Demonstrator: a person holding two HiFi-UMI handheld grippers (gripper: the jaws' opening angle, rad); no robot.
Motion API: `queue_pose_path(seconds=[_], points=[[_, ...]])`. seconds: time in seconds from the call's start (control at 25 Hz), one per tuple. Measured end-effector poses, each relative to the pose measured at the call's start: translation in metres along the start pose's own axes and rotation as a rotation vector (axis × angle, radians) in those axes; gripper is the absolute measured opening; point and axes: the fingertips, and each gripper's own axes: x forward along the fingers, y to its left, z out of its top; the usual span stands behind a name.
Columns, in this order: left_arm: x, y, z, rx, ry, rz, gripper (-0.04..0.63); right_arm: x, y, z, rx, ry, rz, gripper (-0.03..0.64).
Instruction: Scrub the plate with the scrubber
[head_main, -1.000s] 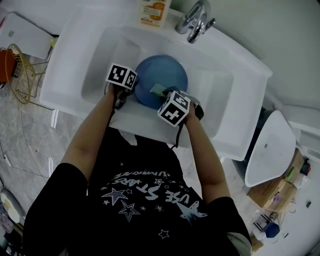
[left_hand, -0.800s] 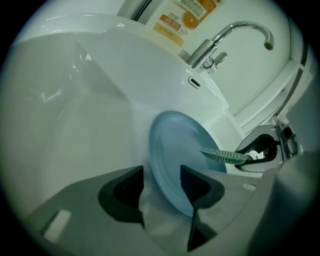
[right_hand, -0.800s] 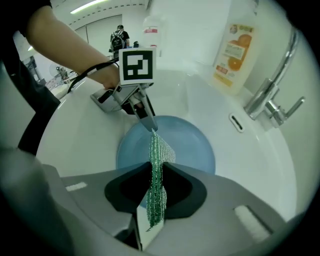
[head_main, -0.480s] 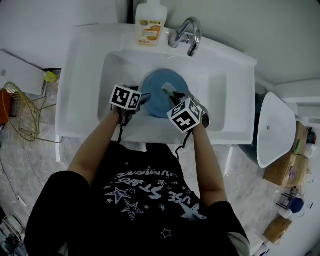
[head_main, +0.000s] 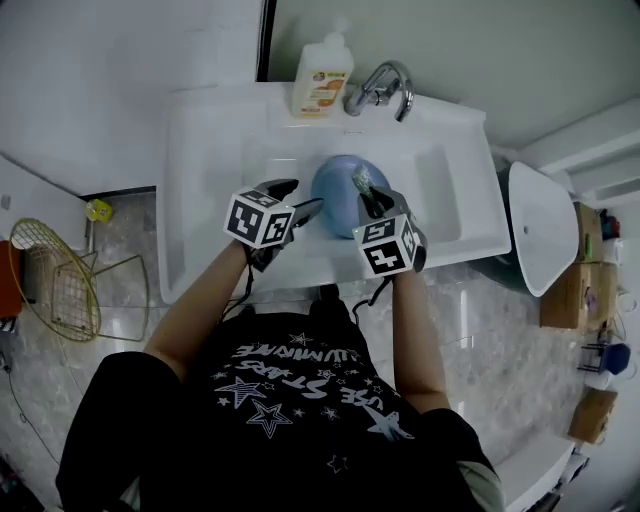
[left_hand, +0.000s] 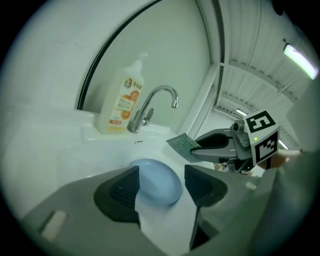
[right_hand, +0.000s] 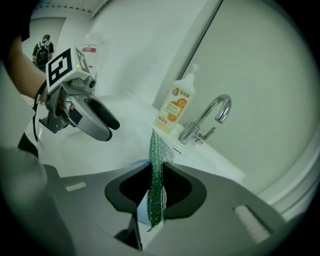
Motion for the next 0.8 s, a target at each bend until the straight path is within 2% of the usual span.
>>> queue_pose_path(seconds=[0.16, 0.24, 0.52, 0.8], points=[[-0.045, -0.004, -0.003, 0.052, -0.028, -0.031, 0.246, -0.034, 0.019, 0.005, 0.09, -0.019, -0.124, 0.098], [-0.059, -0.006, -0.009, 0.067, -0.024, -0.053, 0.179, -0.05, 0.031, -0.001, 0.135, -0.009, -0.17, 0.098], [-0.082, -0.009, -0.028, 0.085, -0.02, -0.095, 0.009, -0.086, 0.075, -0.029, 0.268, 0.061, -0.199, 0.098], [-0.085, -0.017, -0.032, 0.117, -0.016, -0.106, 0.0, -0.106, 0.091, -0.055, 0.323, 0.072, -0.203, 0.098]])
